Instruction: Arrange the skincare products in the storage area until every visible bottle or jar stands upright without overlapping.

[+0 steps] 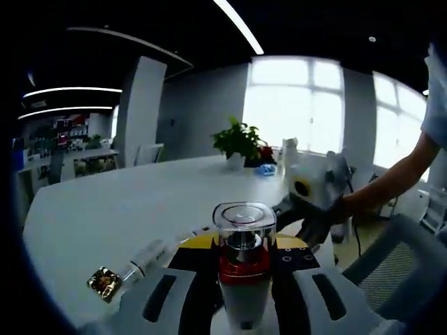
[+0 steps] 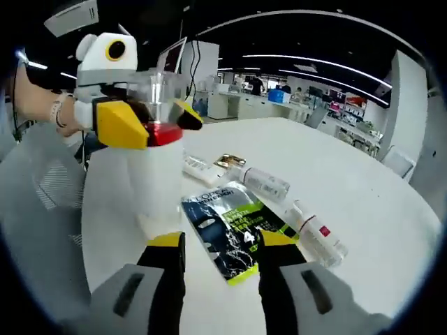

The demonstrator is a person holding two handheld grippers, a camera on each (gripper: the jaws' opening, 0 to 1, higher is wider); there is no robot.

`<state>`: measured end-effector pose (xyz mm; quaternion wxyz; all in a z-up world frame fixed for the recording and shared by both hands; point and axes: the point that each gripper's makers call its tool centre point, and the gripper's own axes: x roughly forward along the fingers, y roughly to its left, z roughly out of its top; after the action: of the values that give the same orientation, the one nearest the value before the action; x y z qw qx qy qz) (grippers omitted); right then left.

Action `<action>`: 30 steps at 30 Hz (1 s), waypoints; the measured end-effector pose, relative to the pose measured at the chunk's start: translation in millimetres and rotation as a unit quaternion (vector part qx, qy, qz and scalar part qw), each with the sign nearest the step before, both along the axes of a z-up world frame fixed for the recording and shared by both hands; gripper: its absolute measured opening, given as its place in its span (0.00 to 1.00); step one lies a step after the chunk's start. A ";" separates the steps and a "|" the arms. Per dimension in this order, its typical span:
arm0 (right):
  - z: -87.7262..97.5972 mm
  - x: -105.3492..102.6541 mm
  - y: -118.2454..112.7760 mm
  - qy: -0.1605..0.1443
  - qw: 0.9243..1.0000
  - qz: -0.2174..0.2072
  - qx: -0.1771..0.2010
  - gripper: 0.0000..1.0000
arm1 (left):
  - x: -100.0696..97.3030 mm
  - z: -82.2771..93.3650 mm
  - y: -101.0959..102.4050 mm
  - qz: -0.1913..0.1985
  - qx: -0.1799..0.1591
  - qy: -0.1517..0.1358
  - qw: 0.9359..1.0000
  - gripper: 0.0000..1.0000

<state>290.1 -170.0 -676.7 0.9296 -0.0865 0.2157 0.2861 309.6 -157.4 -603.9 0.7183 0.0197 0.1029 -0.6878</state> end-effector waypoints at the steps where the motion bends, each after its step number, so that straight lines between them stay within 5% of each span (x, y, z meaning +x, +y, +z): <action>1: 2.1 -3.9 2.7 -0.001 1.000 0.003 0.011 0.42 | -0.6 0.1 -1.7 -0.004 0.000 0.000 1.000 0.26; 6: 3.2 -10.8 21.1 -0.014 0.999 0.024 0.035 0.45 | -11.8 2.0 -12.1 -0.047 -0.014 0.000 0.999 0.26; 15: 14.5 -0.8 30.3 -0.050 0.992 -0.001 0.116 0.38 | -37.4 1.6 -27.7 -0.116 -0.023 -0.009 0.993 0.26; 30: 9.4 2.3 13.6 -0.081 0.993 -0.041 0.076 0.32 | -42.6 -1.8 -39.1 -0.152 -0.036 -0.019 0.987 0.26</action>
<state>292.4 -156.3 -667.3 0.9589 -0.0295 0.1202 0.2552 267.0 -196.5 -605.6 0.6072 0.0222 0.0599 -0.7920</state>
